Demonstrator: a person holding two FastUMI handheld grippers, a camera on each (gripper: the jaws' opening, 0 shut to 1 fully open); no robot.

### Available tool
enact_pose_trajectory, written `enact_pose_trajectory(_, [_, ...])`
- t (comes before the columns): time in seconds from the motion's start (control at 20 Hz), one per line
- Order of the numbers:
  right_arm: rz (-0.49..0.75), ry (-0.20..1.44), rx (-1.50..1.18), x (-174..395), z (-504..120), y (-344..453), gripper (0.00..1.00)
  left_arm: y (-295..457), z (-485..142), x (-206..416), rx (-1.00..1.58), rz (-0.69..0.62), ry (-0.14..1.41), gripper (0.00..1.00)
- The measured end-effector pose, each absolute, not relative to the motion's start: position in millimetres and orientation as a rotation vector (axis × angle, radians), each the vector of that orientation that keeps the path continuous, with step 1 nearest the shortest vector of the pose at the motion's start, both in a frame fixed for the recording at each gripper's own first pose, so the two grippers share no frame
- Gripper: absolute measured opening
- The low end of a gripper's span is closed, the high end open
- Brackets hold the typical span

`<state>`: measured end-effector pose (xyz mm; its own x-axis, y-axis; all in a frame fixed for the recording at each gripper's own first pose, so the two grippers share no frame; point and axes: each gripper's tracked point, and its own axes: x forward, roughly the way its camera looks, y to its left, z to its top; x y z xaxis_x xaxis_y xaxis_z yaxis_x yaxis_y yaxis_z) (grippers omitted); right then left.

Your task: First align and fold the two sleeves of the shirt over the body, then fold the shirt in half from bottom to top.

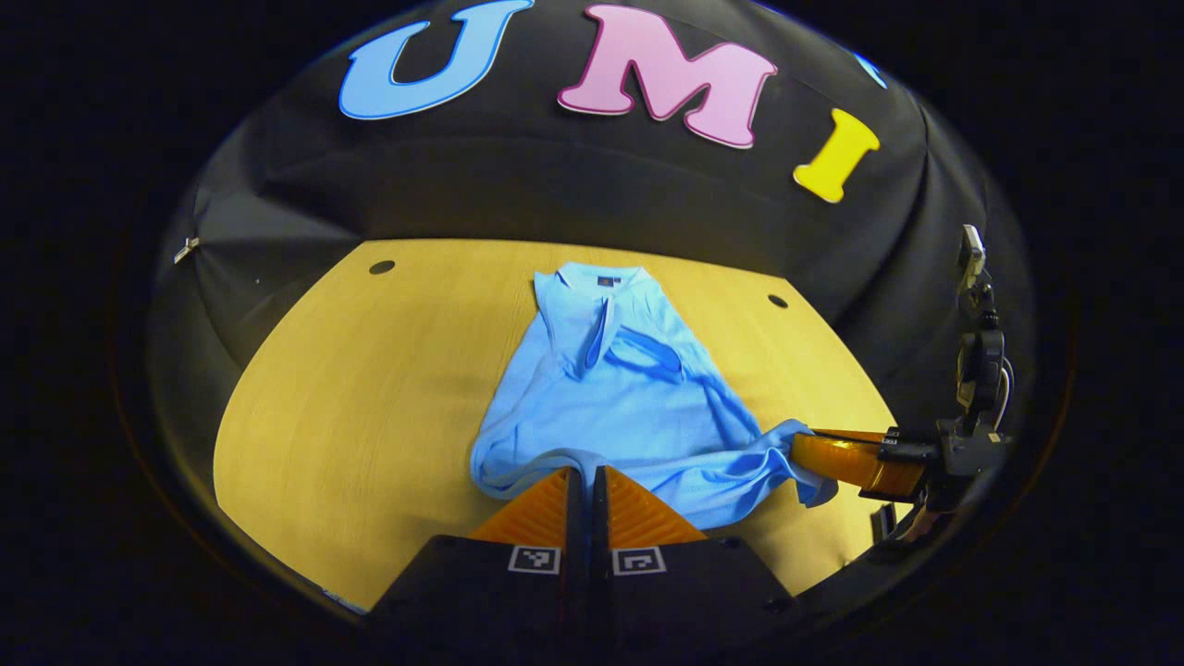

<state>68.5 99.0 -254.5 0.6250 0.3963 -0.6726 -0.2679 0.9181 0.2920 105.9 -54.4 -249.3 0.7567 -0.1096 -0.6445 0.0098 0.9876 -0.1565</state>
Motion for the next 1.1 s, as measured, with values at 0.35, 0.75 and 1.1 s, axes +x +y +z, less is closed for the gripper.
enact_pose_trajectory(0.35, [0.398,0.618,0.123,220,-212,114,0.05,-45,-185,238,-0.155,-0.024,0.547,0.06])
enact_pose_trajectory(0.75, [0.365,0.519,0.091,369,-243,126,0.05,-28,-219,391,-0.183,-0.022,0.53,0.06])
enact_pose_trajectory(1.1, [0.286,0.648,0.04,427,-354,144,0.05,3,-309,492,-0.166,-0.009,0.561,0.06])
